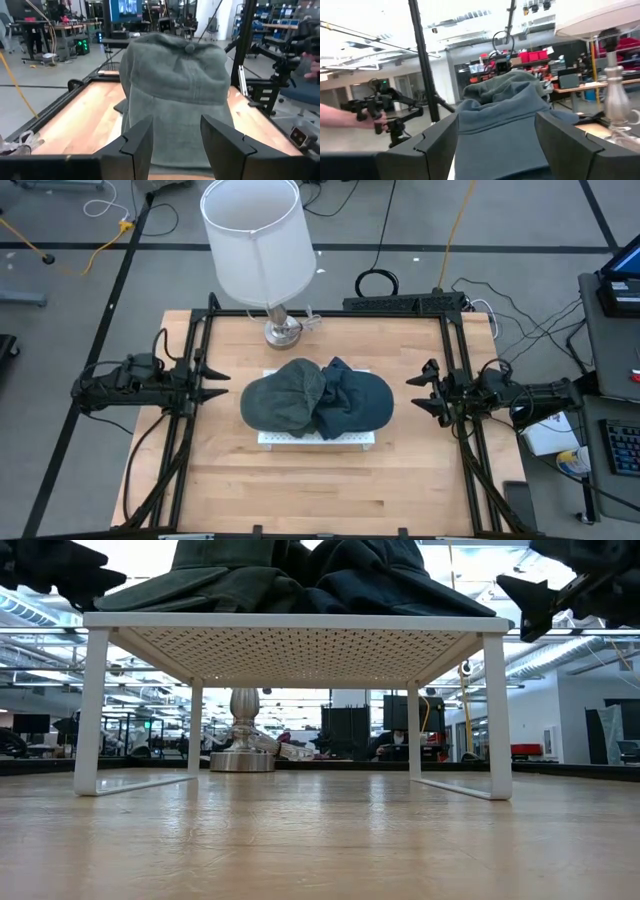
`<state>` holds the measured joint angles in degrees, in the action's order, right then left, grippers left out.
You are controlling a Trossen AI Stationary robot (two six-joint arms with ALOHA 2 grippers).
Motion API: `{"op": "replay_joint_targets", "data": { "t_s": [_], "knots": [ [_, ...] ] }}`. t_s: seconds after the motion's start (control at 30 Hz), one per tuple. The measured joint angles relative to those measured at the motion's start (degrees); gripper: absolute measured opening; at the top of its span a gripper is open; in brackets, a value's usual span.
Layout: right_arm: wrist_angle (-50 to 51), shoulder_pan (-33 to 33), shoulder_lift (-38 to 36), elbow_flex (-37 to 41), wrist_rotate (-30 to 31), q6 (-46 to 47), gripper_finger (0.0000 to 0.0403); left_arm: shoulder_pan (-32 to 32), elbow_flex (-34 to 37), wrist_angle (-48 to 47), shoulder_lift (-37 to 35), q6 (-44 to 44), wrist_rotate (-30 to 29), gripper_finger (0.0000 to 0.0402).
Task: Pick & Place hat
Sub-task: Return to Home Position
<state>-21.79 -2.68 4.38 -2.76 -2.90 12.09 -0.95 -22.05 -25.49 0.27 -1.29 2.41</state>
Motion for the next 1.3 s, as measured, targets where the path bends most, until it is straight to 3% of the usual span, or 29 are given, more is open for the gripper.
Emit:
{"op": "replay_joint_targets", "data": {
  "t_s": [0.17, 0.5, 0.7, 1.0, 1.3],
  "knots": [
    [1.2, 0.1, -1.4, 0.0, 3.1, -0.4, 0.0254, 0.0, 3.3, 5.1, 0.0, 0.9, 0.0, 0.0172],
    [1.1, 0.0, -2.6, 0.1, 2.9, 0.9, 0.0254, 0.0, 11.7, 16.5, 0.0, 1.0, 0.0, 0.0153],
    [1.1, 0.0, -2.6, 0.2, 3.0, 0.8, 0.0254, 0.0, 15.2, 20.3, 0.0, 0.8, 0.6, 0.0161],
    [3.6, 0.0, -2.6, 0.2, 2.9, 3.9, 0.0254, 0.0, 17.6, 22.8, 0.0, 1.0, 0.5, 0.0184],
    [4.1, 0.0, -2.6, 0.2, 2.9, 4.7, 0.0254, 0.0, 17.9, 25.4, 0.0, 2.5, -3.1, 0.0169]
  ]
}}
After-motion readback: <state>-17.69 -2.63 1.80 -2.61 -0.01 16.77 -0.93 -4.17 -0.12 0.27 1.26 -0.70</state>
